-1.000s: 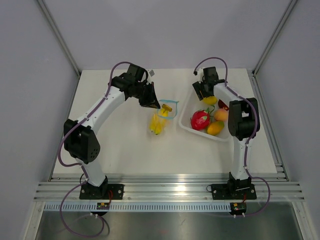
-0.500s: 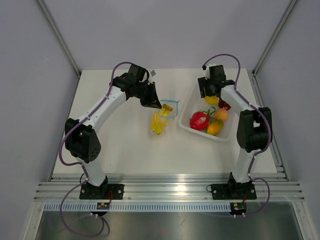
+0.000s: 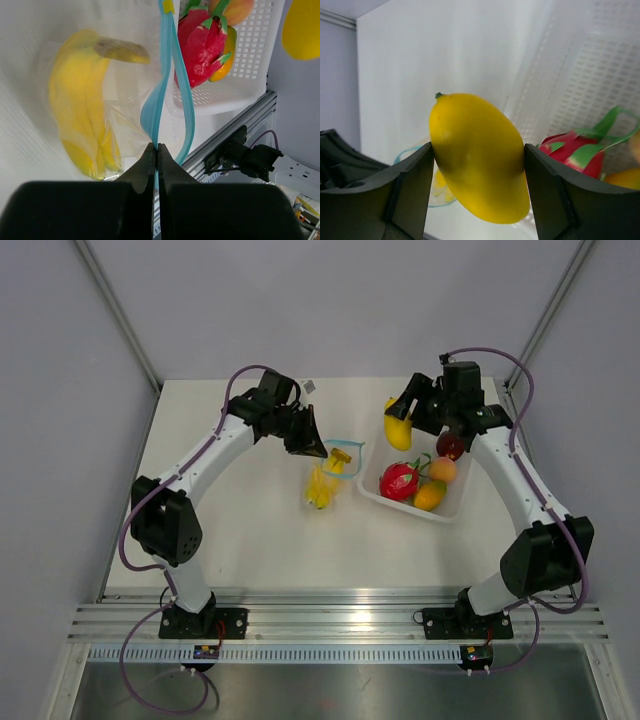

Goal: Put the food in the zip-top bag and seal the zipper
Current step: Pick up the fake fruit from the bin, then place the fake fruit in the zipper food storage bag.

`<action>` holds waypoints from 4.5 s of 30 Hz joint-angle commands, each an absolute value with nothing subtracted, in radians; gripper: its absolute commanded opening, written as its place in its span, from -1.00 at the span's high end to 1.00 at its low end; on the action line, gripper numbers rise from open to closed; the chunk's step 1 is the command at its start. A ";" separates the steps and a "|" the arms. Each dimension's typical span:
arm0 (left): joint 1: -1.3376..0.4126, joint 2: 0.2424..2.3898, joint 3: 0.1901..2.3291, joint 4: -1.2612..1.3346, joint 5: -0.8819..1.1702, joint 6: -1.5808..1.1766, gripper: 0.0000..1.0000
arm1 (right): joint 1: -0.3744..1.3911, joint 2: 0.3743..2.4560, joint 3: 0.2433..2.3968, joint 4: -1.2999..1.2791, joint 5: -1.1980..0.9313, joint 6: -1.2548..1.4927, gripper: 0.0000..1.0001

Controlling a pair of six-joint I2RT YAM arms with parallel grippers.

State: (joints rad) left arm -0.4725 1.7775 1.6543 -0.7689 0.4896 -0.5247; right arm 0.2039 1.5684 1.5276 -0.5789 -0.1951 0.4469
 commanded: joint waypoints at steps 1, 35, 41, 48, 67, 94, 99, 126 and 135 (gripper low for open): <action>-0.479 1.743 1.645 -0.700 0.545 -0.538 1.00 | 0.261 1.456 1.392 -0.415 -0.276 0.716 0.44; -0.540 1.868 1.730 -0.503 0.600 -0.351 1.00 | 0.385 1.265 1.042 -0.248 0.308 1.428 0.45; -0.543 1.890 1.689 -0.482 0.633 -0.350 1.00 | 0.397 1.327 1.045 -0.282 0.304 1.496 0.45; -0.546 1.894 1.681 -0.494 0.637 -0.341 1.00 | 0.429 1.400 1.112 -0.281 0.344 1.456 0.46; -0.537 1.893 1.678 -0.500 0.657 -0.356 1.00 | 0.518 1.523 1.180 -0.311 0.390 1.368 0.50; -0.512 1.893 1.618 -0.394 0.707 -0.469 1.00 | 0.589 1.516 1.118 -0.282 0.259 1.146 0.28; -0.512 1.911 1.654 -0.396 0.732 -0.456 1.00 | 0.594 1.483 1.092 -0.261 0.241 1.146 0.25; -0.522 1.914 1.730 -0.442 0.845 -0.370 1.00 | 0.592 1.471 1.127 -0.285 0.170 1.078 -0.40; -0.522 1.891 1.694 -0.448 0.856 -0.351 1.00 | 0.591 1.443 1.153 -0.307 0.207 1.037 -0.55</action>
